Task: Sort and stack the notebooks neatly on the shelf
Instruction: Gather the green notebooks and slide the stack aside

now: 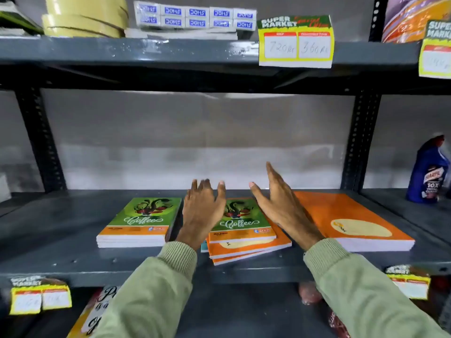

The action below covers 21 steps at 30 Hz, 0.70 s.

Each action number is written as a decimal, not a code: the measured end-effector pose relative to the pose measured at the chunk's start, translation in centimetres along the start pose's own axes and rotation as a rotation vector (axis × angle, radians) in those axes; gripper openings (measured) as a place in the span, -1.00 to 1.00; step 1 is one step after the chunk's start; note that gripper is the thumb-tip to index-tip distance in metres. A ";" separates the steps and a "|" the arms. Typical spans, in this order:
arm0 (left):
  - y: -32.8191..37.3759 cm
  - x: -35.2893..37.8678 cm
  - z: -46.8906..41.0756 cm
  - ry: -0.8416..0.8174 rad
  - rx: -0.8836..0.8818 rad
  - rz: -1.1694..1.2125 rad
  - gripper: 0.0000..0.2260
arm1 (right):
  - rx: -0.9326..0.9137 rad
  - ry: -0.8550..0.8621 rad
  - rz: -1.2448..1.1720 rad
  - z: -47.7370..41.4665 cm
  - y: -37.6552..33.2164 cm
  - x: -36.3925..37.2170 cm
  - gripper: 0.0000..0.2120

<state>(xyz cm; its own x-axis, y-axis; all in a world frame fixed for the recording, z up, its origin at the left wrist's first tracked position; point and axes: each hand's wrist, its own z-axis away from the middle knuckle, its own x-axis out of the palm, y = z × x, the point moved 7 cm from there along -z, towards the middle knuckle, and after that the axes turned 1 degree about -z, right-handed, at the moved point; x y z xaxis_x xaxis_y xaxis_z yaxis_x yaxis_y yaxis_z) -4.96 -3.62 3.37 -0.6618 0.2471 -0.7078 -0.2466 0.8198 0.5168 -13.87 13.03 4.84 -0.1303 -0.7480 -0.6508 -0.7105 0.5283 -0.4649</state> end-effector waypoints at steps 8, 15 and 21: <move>-3.3 5.2 3.7 -0.241 -0.121 -0.028 -0.49 | 0.250 -0.294 0.028 3.9 3.3 5.4 -0.26; -3.5 5.3 4.2 -0.152 -0.186 0.104 -0.66 | 0.376 -0.282 -0.212 4.6 3.8 5.6 -0.35; -3.1 4.6 3.3 -0.158 -0.209 0.223 -0.74 | 0.631 -0.120 -0.788 5.3 4.5 5.4 -0.55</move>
<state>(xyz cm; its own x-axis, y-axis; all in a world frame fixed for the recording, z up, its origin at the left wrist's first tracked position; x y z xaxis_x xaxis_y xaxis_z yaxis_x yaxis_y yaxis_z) -4.89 -3.32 -3.05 -0.6023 0.4983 -0.6237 -0.2592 0.6169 0.7432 -14.13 13.48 -3.95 0.3125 -0.9479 -0.0619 -0.0648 0.0438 -0.9969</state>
